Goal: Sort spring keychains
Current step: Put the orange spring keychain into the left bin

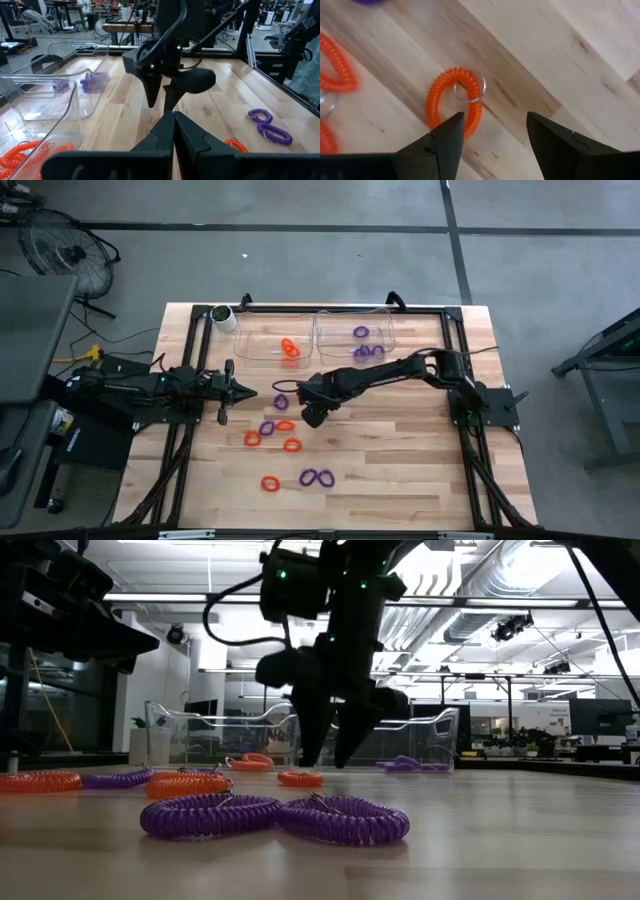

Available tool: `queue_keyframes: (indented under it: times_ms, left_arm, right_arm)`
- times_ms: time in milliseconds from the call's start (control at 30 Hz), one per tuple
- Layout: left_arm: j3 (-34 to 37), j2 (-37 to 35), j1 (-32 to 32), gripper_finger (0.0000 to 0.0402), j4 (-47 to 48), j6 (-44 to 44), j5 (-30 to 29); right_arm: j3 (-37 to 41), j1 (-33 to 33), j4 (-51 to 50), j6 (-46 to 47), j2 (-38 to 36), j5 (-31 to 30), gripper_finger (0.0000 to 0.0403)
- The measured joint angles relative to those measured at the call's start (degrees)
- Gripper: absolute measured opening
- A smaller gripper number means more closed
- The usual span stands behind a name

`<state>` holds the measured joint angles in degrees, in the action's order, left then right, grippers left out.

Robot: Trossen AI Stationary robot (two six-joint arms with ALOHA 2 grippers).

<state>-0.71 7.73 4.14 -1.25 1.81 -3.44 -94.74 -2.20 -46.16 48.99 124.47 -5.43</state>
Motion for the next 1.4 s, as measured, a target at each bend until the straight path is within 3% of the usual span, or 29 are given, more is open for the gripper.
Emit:
queue_keyframes:
  times_ms: [500, 733, 1100, 1400]
  left_arm:
    - [0.0, 0.0, 0.0, 0.0003, 0.0, 0.0, 0.0]
    - [0.0, 0.0, 0.0, 0.0003, 0.0, 0.0, 0.0]
    - [0.0, 0.0, 0.0, 0.0003, 0.0, 0.0, 0.0]
    - [0.0, 0.0, 0.0, 0.0003, 0.0, 0.0, 0.0]
  right_arm:
    - [-0.3, 0.0, 1.0, -6.2, 3.4, 4.1, 0.0200]
    - [-0.2, 0.0, -0.9, -9.3, 3.5, 4.8, 0.0143]
    - [-0.2, -0.2, -2.8, -13.3, 3.6, 5.0, 0.0017]
    - [0.0, -0.4, -3.6, -15.6, 3.2, 4.5, 0.0006]
